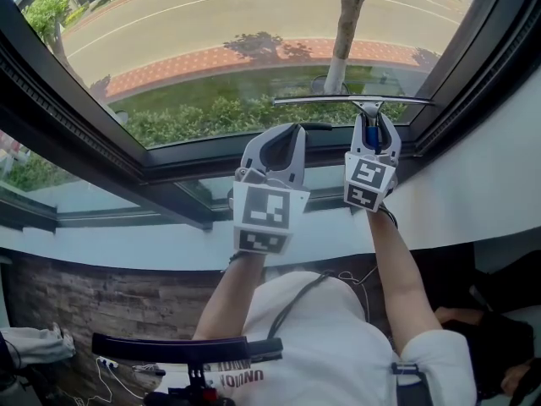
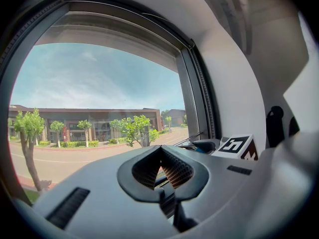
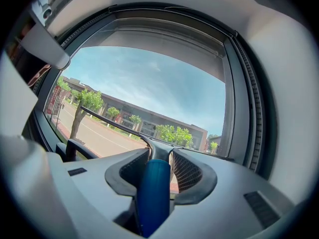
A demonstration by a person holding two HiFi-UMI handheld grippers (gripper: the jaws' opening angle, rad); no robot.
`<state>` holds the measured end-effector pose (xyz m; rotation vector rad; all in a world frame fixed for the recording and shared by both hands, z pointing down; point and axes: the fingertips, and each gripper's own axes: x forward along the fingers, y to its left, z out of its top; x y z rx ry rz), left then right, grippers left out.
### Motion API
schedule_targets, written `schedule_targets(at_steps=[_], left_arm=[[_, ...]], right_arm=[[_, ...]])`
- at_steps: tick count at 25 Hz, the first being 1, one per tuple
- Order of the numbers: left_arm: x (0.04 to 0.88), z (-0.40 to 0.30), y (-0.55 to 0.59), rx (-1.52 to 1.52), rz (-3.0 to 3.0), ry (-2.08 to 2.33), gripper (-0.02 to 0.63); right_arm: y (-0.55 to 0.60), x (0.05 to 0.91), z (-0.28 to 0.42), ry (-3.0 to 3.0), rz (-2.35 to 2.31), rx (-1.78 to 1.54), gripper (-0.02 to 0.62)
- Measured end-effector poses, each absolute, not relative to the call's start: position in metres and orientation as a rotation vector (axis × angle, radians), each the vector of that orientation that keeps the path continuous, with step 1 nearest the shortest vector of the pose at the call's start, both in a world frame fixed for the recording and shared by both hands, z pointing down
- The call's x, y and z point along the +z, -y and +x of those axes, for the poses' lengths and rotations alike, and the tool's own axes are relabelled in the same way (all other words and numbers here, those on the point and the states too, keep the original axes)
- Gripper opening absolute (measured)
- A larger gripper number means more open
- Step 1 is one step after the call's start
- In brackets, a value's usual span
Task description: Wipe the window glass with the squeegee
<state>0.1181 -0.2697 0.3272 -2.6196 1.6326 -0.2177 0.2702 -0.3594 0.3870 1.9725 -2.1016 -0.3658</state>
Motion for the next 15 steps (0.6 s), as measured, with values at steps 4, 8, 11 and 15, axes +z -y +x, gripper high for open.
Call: schedule_targets(at_steps=[4, 8, 11, 15], left_arm=[[0.329, 0.116, 0.270, -0.219, -2.620, -1.634, 0.003], [0.330, 0.115, 0.269, -0.221, -2.620, -1.637, 0.003], [0.330, 0.115, 0.269, -0.224, -2.621, -1.638, 0.003], [0.331, 0.114, 0.271, -0.225, -2.621, -1.641, 0.003]], right_arm=[[0.359, 0.393, 0.269, 2.099, 1.970, -0.354, 0.150], [0.358, 0.400, 0.269, 2.088, 1.952, -0.348, 0.150], [0.358, 0.405, 0.269, 2.082, 1.942, -0.335, 0.150], [0.359, 0.411, 0.270, 2.080, 1.939, -0.324, 0.150]])
